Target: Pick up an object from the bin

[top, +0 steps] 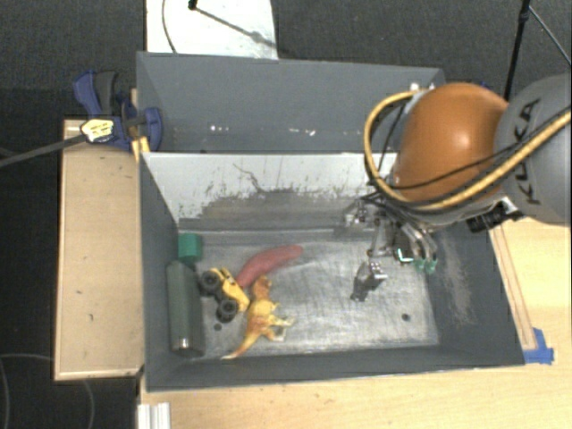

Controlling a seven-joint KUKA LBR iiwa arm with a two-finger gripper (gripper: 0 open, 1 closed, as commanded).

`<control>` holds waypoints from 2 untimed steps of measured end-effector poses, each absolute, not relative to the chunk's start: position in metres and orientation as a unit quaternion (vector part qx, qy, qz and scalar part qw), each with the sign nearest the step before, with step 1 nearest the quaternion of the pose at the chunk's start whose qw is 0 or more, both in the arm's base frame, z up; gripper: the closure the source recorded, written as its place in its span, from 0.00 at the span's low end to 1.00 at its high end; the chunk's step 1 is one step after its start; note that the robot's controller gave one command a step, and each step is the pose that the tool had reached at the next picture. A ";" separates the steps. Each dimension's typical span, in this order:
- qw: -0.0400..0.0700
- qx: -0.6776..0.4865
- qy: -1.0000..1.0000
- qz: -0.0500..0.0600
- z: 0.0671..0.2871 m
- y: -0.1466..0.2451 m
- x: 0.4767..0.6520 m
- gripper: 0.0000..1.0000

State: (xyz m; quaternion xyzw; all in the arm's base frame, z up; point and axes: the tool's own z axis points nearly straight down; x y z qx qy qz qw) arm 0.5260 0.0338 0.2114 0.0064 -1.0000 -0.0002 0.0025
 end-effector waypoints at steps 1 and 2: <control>-0.001 0.006 -1.000 0.000 0.215 0.034 0.528 0.00; -0.004 0.037 -0.999 0.000 0.194 0.048 0.536 0.00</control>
Offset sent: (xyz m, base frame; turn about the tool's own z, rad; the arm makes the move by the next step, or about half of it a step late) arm 0.0408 0.0942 -0.1414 -0.4574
